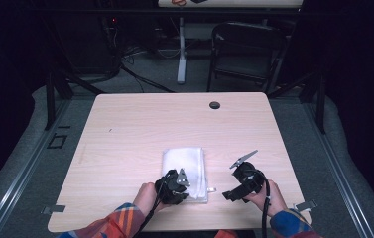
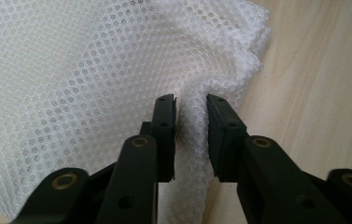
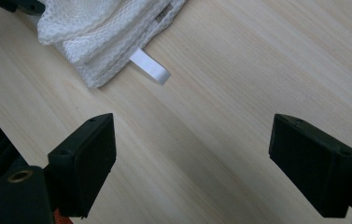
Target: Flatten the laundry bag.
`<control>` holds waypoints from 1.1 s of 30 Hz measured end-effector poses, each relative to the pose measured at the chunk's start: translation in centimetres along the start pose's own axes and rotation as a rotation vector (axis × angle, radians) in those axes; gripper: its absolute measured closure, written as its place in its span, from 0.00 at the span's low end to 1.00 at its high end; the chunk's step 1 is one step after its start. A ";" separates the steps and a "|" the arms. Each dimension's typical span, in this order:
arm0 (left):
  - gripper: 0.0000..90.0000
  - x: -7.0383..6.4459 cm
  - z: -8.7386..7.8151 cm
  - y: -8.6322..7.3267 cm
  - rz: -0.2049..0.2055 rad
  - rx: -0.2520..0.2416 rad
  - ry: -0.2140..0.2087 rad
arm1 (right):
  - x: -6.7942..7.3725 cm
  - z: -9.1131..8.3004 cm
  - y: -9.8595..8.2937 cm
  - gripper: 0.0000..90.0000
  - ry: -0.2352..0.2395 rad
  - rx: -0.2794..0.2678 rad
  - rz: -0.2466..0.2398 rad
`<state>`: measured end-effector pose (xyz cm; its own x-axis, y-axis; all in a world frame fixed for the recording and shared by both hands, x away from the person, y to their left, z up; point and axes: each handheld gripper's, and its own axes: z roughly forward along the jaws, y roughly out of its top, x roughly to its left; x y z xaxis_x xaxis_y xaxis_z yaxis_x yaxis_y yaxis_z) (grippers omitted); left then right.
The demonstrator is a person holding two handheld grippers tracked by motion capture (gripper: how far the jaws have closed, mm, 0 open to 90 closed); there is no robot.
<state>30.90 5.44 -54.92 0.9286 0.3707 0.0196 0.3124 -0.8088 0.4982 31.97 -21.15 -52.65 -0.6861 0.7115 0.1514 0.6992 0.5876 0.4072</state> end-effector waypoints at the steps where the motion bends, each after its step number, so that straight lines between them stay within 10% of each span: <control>1: 0.88 0.0 0.0 0.0 0.000 -0.001 -0.001 | 0.1 0.0 0.1 0.19 0.006 0.003 -0.005; 20: 0.95 0.7 -1.4 -0.2 -0.054 -0.082 0.002 | 3.8 3.0 3.5 0.96 0.065 -0.019 -0.154; 28: 0.91 0.8 -0.9 -0.1 -0.046 -0.054 -0.017 | 4.6 5.0 4.4 1.00 0.089 -0.035 -0.133; 33: 0.66 0.4 0.1 0.0 -0.046 -0.006 -0.038 | 4.6 5.7 4.7 1.00 0.083 -0.015 -0.136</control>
<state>31.32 5.61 -54.99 0.9204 0.3893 -0.0366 0.3537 -0.7889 0.5026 33.22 -12.88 -55.12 -0.7893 0.5907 0.1676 0.5957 0.6703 0.4425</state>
